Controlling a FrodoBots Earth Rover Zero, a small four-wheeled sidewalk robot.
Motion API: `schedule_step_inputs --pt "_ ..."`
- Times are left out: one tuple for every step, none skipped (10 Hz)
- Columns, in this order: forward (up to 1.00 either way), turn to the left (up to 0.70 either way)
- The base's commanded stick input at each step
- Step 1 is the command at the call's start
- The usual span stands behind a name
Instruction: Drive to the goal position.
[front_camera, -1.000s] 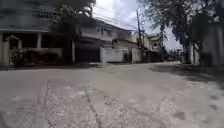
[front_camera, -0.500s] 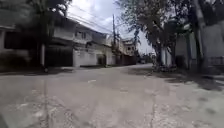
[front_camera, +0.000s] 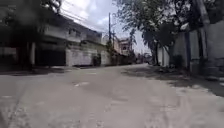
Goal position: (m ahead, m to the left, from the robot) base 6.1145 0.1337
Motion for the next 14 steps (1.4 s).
schedule_step_inputs --pt "1.00 0.00" --pt "1.00 0.00" --pt "1.00 0.00" --pt "1.00 0.00" --pt "1.00 0.00" --pt "1.00 0.00" --pt "1.00 -0.09" --pt "1.00 -0.28" --pt "1.00 -0.40" --pt "1.00 -0.40" --pt "1.00 -0.25" --pt "1.00 -0.08" --pt "1.00 0.00" --pt "1.00 0.00"
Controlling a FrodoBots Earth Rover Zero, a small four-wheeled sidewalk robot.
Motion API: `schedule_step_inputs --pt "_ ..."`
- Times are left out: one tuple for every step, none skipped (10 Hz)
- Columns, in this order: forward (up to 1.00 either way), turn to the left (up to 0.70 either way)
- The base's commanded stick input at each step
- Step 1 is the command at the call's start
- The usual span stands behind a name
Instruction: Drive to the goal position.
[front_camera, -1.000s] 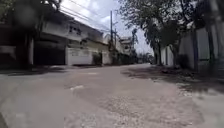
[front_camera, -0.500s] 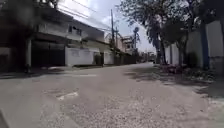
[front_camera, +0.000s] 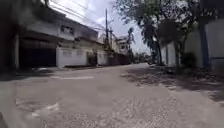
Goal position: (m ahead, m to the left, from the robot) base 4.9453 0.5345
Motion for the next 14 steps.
schedule_step_inputs --pt "1.00 0.00" --pt "1.00 0.00" --pt "1.00 0.00" --pt "1.00 0.00" --pt "1.00 0.00" --pt "1.00 0.00" --pt "1.00 0.00" --pt "1.00 -0.10" --pt "1.00 -0.24" --pt "1.00 -0.39" --pt "1.00 -0.40" --pt "1.00 -0.34" --pt "1.00 -0.11" --pt "1.00 0.00"
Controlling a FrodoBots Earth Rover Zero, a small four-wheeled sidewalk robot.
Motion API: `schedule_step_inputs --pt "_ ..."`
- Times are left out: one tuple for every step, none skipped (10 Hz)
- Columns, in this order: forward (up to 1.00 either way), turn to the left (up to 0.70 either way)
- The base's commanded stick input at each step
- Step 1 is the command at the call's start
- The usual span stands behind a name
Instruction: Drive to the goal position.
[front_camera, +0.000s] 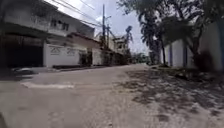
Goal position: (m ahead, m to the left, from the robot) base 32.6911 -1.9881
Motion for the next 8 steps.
schedule_step_inputs --pt "1.00 0.00" --pt "1.00 0.00" --pt "1.00 0.00" --pt "1.00 0.00" --pt "1.00 0.00" --pt "1.00 0.00" --pt "1.00 0.00" --pt "1.00 0.00"
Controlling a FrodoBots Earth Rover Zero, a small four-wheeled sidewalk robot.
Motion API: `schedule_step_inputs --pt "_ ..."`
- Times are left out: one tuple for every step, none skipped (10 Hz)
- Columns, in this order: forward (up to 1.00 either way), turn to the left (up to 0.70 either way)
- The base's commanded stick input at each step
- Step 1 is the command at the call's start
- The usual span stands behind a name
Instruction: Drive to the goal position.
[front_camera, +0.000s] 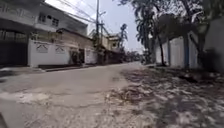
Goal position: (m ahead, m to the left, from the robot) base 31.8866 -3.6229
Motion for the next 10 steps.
schedule_step_inputs --pt "1.00 0.00" --pt "1.00 0.00" --pt "1.00 0.00" --pt "1.00 0.00" --pt "1.00 0.00" --pt "1.00 0.00" --pt "1.00 0.00" --pt "1.00 0.00" --pt "1.00 0.00" --pt "1.00 0.00"
